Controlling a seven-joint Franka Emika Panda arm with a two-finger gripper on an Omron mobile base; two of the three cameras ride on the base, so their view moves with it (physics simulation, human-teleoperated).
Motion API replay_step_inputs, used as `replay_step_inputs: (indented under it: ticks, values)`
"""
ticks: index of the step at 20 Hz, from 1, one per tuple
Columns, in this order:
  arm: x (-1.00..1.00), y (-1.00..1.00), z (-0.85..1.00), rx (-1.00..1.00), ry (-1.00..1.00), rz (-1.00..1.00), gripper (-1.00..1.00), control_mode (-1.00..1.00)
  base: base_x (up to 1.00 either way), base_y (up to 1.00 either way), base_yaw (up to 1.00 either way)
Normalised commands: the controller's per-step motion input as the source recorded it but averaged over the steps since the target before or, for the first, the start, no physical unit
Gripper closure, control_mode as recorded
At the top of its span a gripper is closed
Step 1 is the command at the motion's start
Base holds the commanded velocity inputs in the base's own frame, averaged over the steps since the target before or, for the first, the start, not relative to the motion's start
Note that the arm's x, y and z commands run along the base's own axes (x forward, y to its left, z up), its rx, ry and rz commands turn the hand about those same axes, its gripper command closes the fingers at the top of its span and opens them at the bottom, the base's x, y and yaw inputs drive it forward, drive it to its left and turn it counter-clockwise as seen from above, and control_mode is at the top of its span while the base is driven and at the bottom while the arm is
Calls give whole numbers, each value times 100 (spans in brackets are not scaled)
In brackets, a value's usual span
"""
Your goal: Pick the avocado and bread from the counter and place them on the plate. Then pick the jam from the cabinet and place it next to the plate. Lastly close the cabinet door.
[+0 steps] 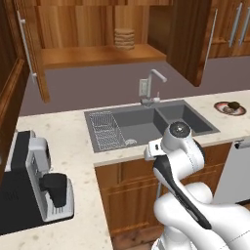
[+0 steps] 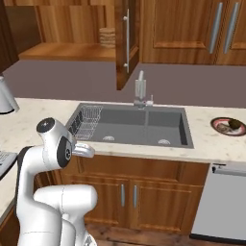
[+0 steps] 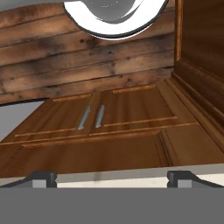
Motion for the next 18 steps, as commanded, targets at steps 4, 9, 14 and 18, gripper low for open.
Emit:
replay_step_inputs:
  ticks: [4, 9, 14, 18]
  values:
    - [0, 0, 0, 0, 0, 0, -100, 100, 8, 41, -19]
    - [0, 0, 0, 0, 0, 0, -100, 100, 7, 40, -29]
    - [0, 0, 0, 0, 0, 0, -100, 100, 3, 50, -30]
    - [0, 0, 0, 0, 0, 0, -100, 100, 24, 58, -11]
